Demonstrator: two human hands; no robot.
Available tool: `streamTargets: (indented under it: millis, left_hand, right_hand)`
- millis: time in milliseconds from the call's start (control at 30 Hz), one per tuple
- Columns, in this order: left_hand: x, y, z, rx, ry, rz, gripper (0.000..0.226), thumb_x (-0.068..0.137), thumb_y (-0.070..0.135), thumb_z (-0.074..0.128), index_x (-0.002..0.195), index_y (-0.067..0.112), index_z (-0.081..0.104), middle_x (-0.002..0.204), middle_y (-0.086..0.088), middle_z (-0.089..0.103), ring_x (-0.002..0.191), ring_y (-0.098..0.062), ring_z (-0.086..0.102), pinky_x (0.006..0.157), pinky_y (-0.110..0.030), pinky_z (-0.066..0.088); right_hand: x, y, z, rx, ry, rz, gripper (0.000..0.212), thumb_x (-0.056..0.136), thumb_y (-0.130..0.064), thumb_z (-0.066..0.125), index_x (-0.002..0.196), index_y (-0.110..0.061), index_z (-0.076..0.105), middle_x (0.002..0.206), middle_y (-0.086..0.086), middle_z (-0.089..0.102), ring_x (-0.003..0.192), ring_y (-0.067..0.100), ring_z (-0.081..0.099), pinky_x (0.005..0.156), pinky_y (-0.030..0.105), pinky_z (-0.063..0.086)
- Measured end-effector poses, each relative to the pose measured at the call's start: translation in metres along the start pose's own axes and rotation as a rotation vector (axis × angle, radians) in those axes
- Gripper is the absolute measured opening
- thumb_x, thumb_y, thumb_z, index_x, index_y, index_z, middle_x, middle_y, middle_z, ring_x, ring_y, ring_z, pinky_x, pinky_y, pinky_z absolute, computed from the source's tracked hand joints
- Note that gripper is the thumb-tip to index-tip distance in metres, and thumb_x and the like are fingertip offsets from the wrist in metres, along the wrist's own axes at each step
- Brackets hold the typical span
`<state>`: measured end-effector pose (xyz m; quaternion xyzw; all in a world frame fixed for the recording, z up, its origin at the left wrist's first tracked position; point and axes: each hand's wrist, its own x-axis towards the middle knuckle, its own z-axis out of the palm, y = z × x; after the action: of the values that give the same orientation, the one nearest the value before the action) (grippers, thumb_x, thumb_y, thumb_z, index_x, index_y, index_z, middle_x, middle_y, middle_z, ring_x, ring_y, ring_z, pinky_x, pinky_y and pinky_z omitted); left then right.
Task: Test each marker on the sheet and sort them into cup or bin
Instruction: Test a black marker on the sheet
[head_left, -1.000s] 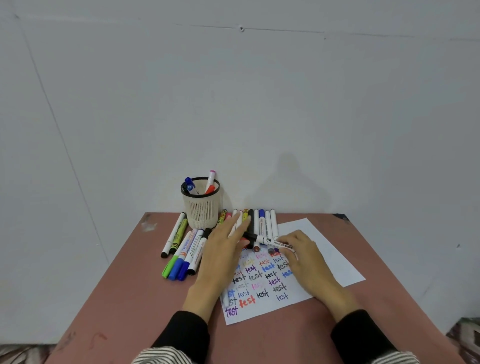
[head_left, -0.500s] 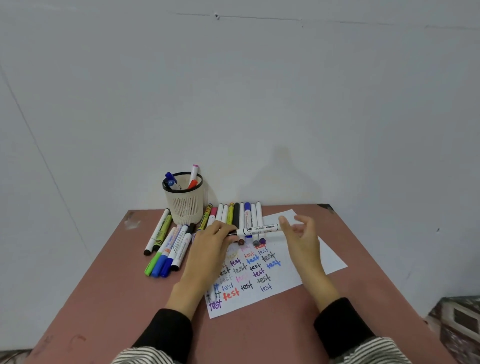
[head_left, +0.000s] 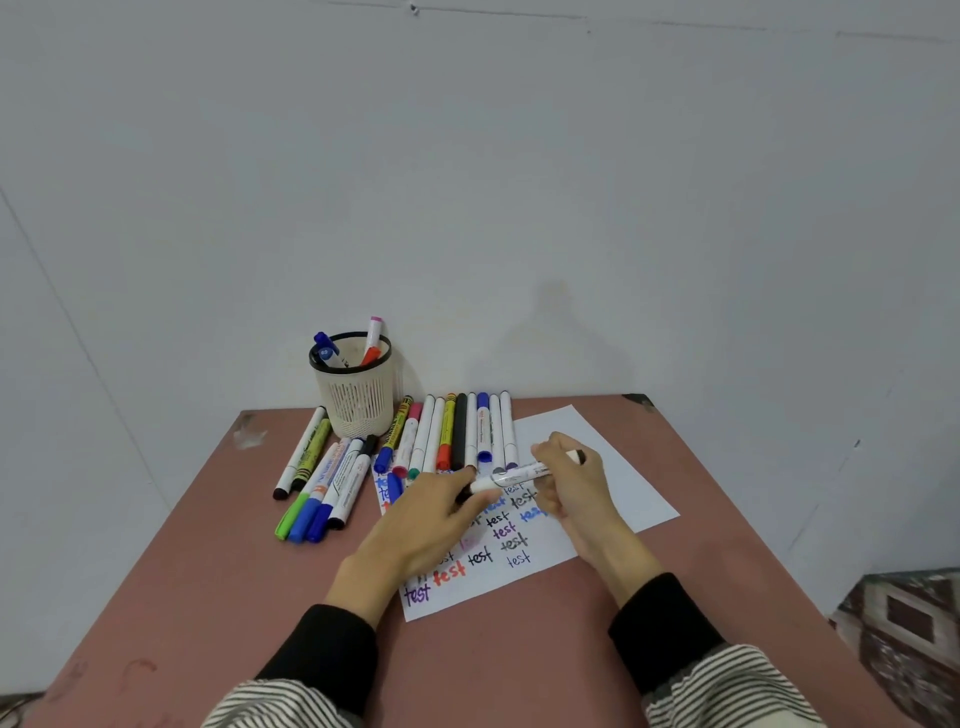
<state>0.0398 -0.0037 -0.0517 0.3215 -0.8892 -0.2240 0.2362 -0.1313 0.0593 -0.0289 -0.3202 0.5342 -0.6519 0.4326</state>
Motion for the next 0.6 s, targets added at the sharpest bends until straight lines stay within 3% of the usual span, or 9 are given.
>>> streamTargets:
  millis: [133, 267, 433, 500, 600]
  left_hand:
    - [-0.001, 0.004, 0.000, -0.049, 0.031, 0.023, 0.049, 0.093, 0.062, 0.043, 0.062, 0.024, 0.045, 0.055, 0.002, 0.044, 0.048, -0.011, 0.036, 0.052, -0.024, 0.032]
    - [0.000, 0.001, 0.002, 0.027, 0.049, 0.029, 0.058, 0.089, 0.073, 0.033, 0.076, 0.021, 0.053, 0.064, -0.001, 0.054, 0.056, -0.015, 0.046, 0.052, -0.023, 0.033]
    - [0.001, -0.001, 0.004, -0.001, 0.066, -0.024, 0.028, 0.096, 0.056, 0.039, 0.092, 0.030, 0.047, 0.086, 0.006, 0.050, 0.075, -0.010, 0.047, 0.065, -0.023, 0.039]
    - [0.001, -0.004, 0.000, -0.101, 0.119, -0.078, 0.020, 0.101, 0.046, 0.035, 0.100, 0.029, 0.045, 0.092, 0.006, 0.052, 0.082, -0.009, 0.049, 0.070, -0.023, 0.039]
    - [0.000, -0.004, -0.007, -0.275, 0.262, -0.145, 0.024, 0.103, 0.039, 0.031, 0.095, 0.023, 0.045, 0.077, 0.003, 0.051, 0.064, -0.002, 0.045, 0.062, -0.019, 0.037]
  right_hand:
    - [0.000, -0.003, -0.005, 0.064, -0.017, -0.010, 0.052, 0.092, -0.001, 0.056, 0.052, -0.022, 0.029, 0.054, 0.000, 0.021, 0.043, 0.010, 0.015, 0.038, 0.020, 0.015]
    - [-0.002, -0.001, -0.003, 0.085, -0.065, 0.034, 0.034, 0.090, -0.021, 0.067, 0.063, -0.015, 0.047, 0.048, -0.003, 0.025, 0.038, 0.008, 0.017, 0.036, 0.018, 0.016]
    - [0.002, -0.001, -0.005, 0.116, -0.055, 0.046, 0.025, 0.094, -0.023, 0.058, 0.075, -0.008, 0.061, 0.044, -0.002, 0.036, 0.036, 0.007, 0.026, 0.035, 0.018, 0.021]
    - [0.004, -0.006, -0.013, 0.207, -0.018, 0.025, 0.022, 0.095, -0.023, 0.054, 0.088, -0.006, 0.067, 0.053, 0.003, 0.052, 0.042, 0.009, 0.034, 0.042, 0.019, 0.029]
    - [0.005, -0.008, -0.019, 0.169, -0.030, 0.005, 0.022, 0.096, -0.022, 0.054, 0.102, -0.009, 0.070, 0.083, 0.014, 0.072, 0.050, 0.011, 0.047, 0.054, 0.023, 0.043]
